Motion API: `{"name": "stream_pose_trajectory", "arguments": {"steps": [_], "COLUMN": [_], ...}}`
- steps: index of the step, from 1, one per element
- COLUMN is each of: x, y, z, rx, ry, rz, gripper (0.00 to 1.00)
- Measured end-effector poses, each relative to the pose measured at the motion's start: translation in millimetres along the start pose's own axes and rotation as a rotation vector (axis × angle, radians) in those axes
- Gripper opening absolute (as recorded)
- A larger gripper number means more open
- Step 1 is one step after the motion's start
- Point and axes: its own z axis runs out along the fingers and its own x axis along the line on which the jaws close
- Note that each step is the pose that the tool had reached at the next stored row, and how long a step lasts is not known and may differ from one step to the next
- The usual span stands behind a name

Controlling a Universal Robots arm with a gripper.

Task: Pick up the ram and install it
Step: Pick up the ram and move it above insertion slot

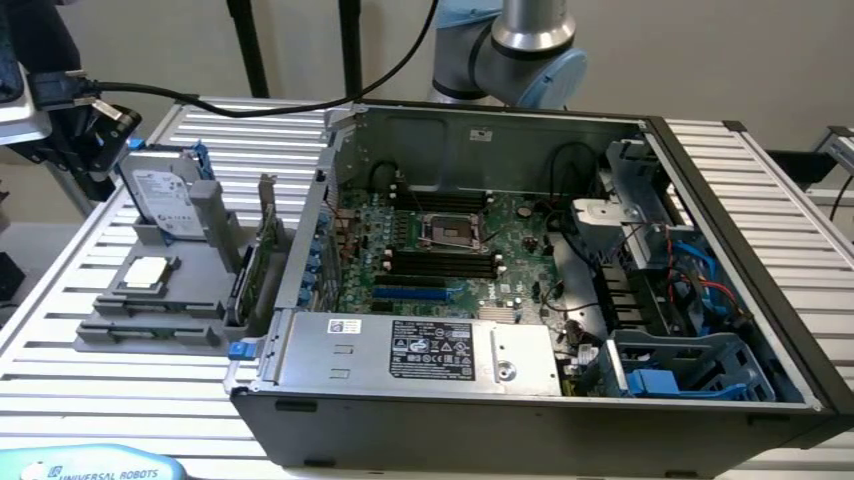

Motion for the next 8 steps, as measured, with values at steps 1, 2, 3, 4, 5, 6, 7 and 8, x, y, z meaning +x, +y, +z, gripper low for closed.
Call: {"name": "stream_pose_trajectory", "arguments": {"steps": [1,2,3,4,5,6,7,8], "x": [0.0,0.0,0.0,0.0,0.2,0.6,1.0,1.3], "y": [0.0,-0.1,-0.8,-1.9,-3.2,-4.1,-4.7,-5.0], "z": [0.0,0.0,-0.1,-0.1,-0.1,0.0,0.0,0.1], "rx": [0.0000,0.0000,0.0000,-0.0005,-0.0009,-0.0006,-0.0004,0.0000], "ry": [0.0000,0.0001,0.0001,0.0002,0.0002,0.0005,0.0009,0.0013], "rz": [0.000,0.000,0.000,0.000,-0.003,-0.008,-0.015,-0.024], "gripper": [0.11,0.11,0.11,0.11,0.11,0.11,0.11,0.11]}}
